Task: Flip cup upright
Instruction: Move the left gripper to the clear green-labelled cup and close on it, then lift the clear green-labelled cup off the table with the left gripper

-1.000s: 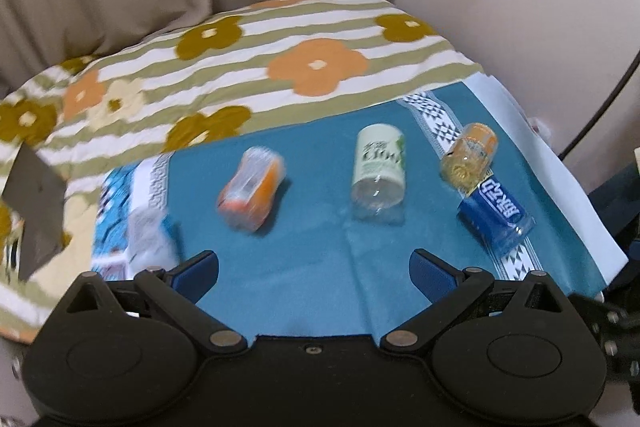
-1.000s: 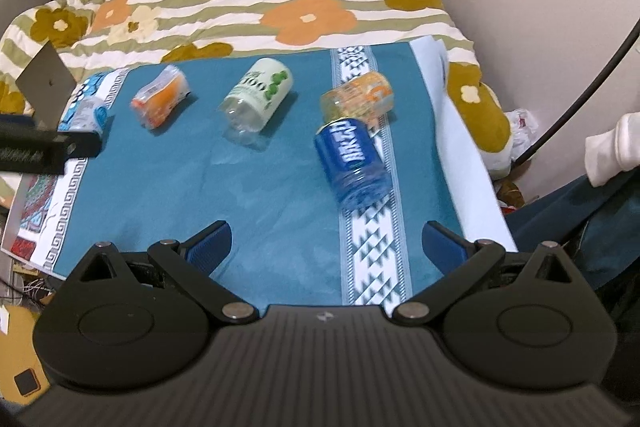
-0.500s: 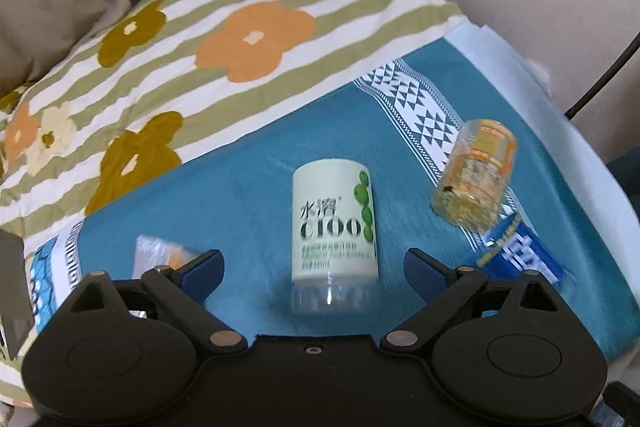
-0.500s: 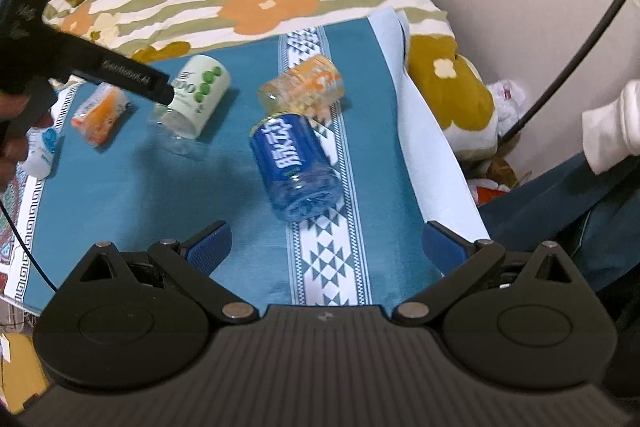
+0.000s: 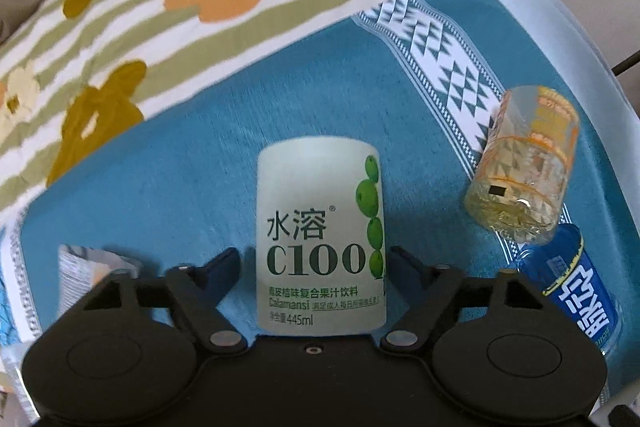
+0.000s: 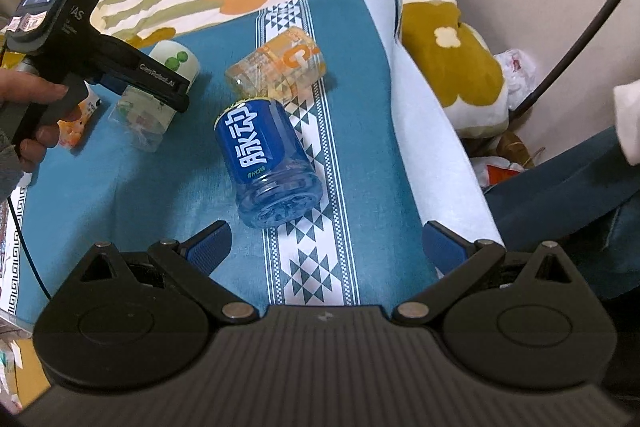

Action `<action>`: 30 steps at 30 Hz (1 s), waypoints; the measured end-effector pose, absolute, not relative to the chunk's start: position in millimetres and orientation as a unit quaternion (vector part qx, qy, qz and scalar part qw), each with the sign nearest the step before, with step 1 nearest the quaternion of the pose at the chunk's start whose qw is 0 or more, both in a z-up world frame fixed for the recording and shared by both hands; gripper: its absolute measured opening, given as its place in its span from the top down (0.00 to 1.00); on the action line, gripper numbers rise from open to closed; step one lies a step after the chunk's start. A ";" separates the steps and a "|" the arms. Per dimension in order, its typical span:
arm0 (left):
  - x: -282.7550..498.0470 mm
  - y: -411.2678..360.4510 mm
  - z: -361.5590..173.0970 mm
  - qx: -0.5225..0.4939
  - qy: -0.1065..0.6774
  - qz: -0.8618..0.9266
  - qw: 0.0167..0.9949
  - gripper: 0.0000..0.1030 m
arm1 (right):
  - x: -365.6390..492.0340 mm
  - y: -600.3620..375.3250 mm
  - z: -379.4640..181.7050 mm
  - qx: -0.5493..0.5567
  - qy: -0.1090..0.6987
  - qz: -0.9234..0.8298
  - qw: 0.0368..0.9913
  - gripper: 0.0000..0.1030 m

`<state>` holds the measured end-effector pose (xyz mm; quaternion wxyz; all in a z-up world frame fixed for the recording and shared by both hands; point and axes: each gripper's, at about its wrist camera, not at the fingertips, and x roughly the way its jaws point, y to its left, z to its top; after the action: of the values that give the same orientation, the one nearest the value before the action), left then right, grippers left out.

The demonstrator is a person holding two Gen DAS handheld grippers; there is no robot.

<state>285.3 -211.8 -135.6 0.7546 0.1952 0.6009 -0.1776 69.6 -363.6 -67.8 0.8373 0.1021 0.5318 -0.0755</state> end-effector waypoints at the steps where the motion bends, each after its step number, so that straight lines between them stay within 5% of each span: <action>1: 286.8 -210.1 -138.4 0.187 0.609 -0.178 0.750 0.35 | 71.1 -363.7 -69.8 0.102 0.533 -0.074 0.836 0.00; 30: 204.1 -144.4 -61.7 0.087 0.575 -0.167 0.796 0.36 | 67.2 -331.3 -44.9 0.083 0.509 -0.034 0.856 0.00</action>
<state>204.1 -144.4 -61.7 0.7960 0.0867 0.5752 -0.1674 67.2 -331.3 -44.9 0.8564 0.0825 0.5085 -0.0340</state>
